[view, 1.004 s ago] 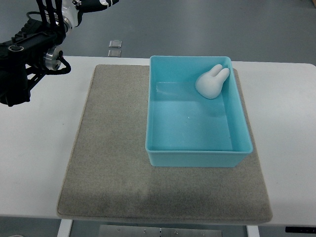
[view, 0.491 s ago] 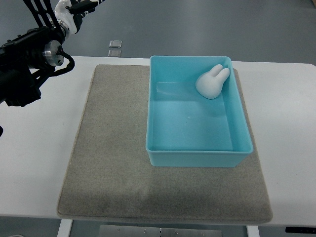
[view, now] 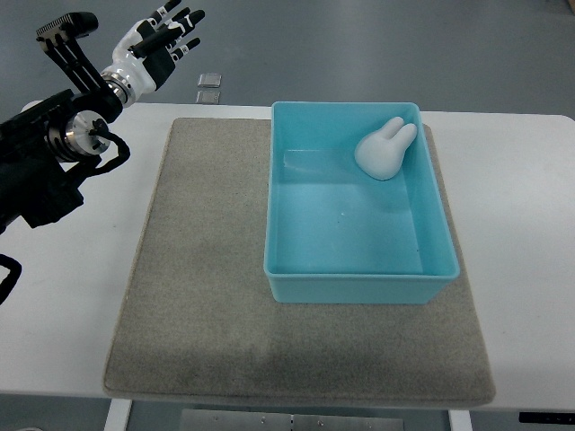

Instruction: Place white toy into blue box with left hand

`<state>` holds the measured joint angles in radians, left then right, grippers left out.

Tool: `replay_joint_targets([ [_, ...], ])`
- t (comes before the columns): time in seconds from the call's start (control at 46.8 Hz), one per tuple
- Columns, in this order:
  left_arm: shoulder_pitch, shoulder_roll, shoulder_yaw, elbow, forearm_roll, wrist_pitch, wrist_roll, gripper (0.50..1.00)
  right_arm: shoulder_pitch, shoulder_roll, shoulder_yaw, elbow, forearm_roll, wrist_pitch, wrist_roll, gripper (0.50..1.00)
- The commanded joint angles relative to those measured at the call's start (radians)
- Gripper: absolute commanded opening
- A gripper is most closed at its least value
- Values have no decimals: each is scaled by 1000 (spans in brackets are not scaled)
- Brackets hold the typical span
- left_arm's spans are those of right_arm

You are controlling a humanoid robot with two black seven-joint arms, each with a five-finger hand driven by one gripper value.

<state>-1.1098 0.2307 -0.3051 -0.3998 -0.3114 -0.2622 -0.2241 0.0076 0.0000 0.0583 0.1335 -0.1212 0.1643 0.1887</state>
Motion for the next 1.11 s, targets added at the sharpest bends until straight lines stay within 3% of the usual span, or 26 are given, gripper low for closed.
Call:
replay_joint_targets([
  [0.0,7,-5,-2,10,-2,3,-1,996,0,0,0,0,0,0,0,936],
  [1.089,34,-7,-54,10,12,9,-11,996,0,0,2,5,0,9,0,936],
])
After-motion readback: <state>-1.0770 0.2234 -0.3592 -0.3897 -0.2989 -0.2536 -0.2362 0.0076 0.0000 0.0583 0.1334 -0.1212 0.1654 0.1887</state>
